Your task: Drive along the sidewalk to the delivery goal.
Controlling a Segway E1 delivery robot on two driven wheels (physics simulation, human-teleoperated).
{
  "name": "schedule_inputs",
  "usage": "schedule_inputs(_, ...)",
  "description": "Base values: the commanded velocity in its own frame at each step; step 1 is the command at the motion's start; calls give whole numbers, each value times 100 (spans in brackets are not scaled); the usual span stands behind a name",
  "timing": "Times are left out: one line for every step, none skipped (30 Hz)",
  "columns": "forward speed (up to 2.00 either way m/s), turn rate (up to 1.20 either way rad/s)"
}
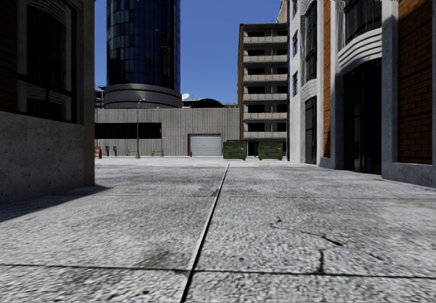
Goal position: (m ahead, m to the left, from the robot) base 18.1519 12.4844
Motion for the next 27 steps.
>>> schedule_inputs(200,0)
schedule_inputs(200,0)
schedule_inputs(200,0)
schedule_inputs(200,0)
schedule_inputs(200,0)
schedule_inputs(200,0)
schedule_inputs(200,0)
schedule_inputs(200,0)
schedule_inputs(200,0)
schedule_inputs(200,0)
schedule_inputs(200,0)
schedule_inputs(200,0)
schedule_inputs(200,0)
schedule_inputs(200,0)
schedule_inputs(200,0)
schedule_inputs(200,0)
schedule_inputs(200,0)
schedule_inputs(200,0)
schedule_inputs(200,0)
schedule_inputs(200,0)
schedule_inputs(200,0)
schedule_inputs(200,5)
schedule_inputs(200,11)
schedule_inputs(200,11)
schedule_inputs(200,19)
schedule_inputs(200,28)
schedule_inputs(200,37)
